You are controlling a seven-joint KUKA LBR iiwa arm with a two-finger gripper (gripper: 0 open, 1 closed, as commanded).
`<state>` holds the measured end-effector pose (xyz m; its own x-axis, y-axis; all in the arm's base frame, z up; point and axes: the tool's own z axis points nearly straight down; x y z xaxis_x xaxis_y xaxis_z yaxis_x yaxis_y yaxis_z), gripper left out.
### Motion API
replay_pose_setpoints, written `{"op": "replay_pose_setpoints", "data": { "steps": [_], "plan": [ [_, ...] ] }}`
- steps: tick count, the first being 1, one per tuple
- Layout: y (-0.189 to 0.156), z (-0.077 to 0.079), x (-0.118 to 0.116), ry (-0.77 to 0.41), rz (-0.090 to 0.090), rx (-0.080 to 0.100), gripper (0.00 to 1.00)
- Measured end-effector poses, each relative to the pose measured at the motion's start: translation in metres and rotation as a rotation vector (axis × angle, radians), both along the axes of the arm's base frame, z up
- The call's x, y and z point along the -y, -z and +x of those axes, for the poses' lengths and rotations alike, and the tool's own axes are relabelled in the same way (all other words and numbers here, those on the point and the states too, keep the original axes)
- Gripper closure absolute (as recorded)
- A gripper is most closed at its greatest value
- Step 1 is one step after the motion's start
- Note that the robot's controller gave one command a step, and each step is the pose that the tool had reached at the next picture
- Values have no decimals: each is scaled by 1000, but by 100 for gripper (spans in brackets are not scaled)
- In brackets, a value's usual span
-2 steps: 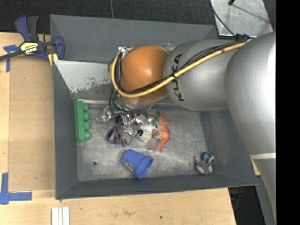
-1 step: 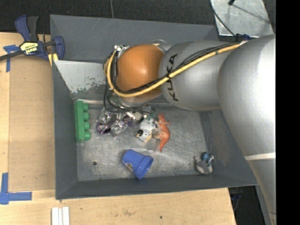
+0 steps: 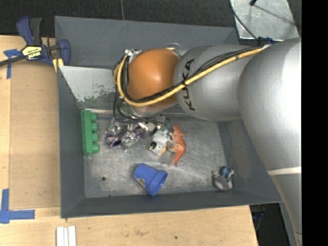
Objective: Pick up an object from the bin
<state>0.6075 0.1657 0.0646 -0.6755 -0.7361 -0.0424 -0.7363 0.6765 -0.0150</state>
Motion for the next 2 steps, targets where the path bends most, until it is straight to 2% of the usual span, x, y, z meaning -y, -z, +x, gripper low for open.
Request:
{"op": "replay_pose_setpoints", "data": {
  "steps": [1,2],
  "plan": [
    [-3,-2,1,-4,0,-1,100],
    [-14,-5,2,-3,-11,-20,100]
  ]
}}
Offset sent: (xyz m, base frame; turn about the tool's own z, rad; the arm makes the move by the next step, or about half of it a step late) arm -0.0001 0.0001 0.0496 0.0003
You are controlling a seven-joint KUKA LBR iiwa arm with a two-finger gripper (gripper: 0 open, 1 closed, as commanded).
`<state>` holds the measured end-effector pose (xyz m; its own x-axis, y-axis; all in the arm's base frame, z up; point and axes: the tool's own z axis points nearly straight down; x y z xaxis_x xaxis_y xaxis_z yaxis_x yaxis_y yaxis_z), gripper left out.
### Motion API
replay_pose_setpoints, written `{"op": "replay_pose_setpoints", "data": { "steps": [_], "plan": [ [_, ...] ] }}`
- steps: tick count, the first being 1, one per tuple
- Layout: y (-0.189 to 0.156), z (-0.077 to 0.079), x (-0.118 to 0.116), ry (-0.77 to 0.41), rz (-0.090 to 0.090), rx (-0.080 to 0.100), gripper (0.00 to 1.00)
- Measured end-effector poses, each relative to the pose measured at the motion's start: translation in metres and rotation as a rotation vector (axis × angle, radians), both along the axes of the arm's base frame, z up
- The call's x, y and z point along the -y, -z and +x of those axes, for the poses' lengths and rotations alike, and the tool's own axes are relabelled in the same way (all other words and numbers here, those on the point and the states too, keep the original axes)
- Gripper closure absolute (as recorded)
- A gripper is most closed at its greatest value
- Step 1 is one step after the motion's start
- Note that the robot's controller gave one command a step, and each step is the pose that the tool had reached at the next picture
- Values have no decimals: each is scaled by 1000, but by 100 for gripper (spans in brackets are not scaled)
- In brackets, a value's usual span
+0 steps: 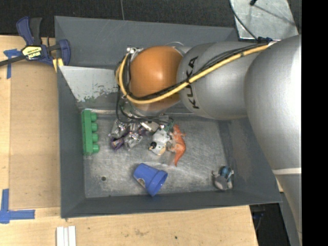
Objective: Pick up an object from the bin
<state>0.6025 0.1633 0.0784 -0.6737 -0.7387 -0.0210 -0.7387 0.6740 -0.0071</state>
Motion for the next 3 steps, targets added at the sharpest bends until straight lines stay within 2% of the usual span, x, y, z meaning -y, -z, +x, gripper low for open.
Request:
{"op": "replay_pose_setpoints", "data": {
  "steps": [2,3],
  "plan": [
    [-22,-1,1,2,-9,-18,100],
    [-44,-2,1,3,-10,-23,100]
  ]
}}
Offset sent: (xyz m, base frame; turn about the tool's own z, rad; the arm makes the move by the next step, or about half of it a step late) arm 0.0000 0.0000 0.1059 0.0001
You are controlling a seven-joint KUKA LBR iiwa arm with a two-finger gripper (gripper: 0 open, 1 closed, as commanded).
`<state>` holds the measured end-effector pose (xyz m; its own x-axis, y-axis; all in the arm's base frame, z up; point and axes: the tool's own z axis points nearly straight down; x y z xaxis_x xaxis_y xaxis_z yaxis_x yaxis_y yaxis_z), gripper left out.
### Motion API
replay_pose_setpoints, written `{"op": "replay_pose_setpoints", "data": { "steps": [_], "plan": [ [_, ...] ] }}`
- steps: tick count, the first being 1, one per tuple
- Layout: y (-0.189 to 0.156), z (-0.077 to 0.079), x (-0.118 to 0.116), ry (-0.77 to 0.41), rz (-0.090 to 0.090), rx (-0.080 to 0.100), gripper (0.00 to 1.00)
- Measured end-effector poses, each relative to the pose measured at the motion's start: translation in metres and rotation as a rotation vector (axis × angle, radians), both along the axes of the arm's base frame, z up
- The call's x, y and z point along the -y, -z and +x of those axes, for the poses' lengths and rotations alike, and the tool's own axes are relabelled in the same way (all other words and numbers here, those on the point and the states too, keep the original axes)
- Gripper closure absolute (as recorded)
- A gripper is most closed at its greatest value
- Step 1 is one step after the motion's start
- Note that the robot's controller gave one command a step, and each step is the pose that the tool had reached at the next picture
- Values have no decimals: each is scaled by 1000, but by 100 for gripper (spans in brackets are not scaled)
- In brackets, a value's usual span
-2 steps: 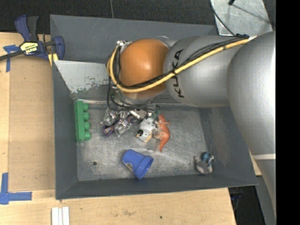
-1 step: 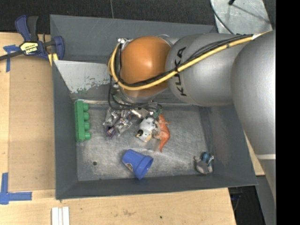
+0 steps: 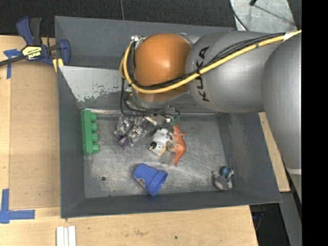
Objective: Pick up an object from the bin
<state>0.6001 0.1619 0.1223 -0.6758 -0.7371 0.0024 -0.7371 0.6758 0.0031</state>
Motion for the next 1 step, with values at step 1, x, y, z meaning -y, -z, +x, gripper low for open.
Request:
{"op": "replay_pose_setpoints", "data": {
  "steps": [1],
  "plan": [
    [-22,2,0,1,1,6,100]
  ]
}}
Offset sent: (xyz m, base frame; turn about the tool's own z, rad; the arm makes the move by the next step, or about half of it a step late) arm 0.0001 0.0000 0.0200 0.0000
